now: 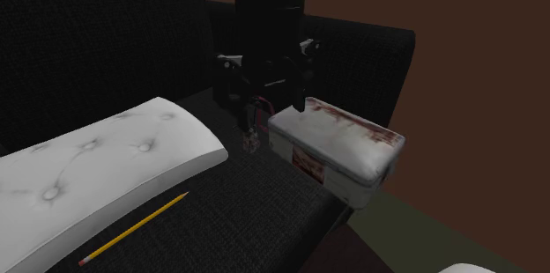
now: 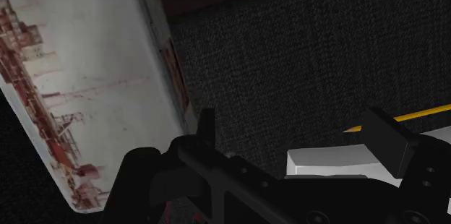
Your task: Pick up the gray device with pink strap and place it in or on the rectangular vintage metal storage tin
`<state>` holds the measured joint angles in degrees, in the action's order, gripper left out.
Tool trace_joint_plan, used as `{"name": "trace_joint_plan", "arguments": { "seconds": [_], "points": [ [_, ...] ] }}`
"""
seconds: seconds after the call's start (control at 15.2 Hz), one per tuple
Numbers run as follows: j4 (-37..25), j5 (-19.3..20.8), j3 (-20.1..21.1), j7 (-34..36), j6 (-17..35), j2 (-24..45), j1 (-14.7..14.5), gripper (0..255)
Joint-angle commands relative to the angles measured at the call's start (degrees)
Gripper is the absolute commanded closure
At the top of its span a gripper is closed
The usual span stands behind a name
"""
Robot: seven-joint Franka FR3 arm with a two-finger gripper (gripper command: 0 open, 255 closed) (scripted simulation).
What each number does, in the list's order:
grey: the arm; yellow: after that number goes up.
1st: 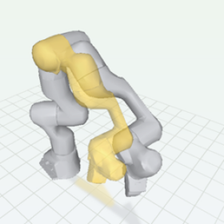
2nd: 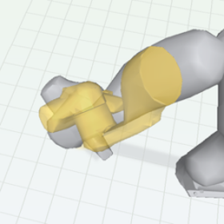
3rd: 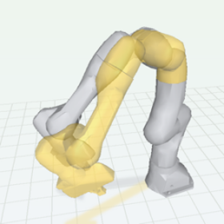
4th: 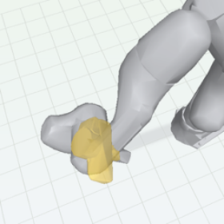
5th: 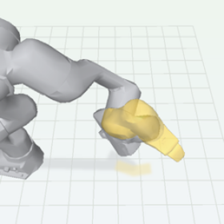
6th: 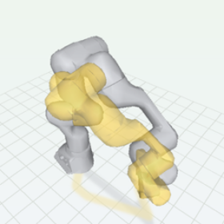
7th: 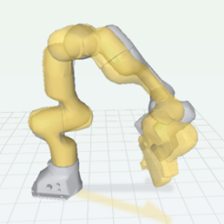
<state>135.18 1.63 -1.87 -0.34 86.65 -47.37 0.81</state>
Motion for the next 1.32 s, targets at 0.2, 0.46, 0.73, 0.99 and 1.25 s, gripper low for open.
{"name": "trace_joint_plan", "arguments": {
  "seconds": [0.2, 0.46, 0.73, 0.99, 1.25],
  "points": [
    [1.37, 0.55, -3.93, -5.98, 5.70, 3.66, -0.98, 0],
    [1.66, 0.28, -8.98, -14.18, 12.97, 10.04, -2.64, 0],
    [0.21, -1.57, -13.74, -22.90, 19.45, 17.86, -4.84, 0],
    [-2.92, -5.40, -18.08, -32.39, 24.63, 26.81, -7.48, 0],
    [-1.93, -6.76, -18.79, -34.63, 27.83, 29.31, -8.12, 0]
  ]
}}
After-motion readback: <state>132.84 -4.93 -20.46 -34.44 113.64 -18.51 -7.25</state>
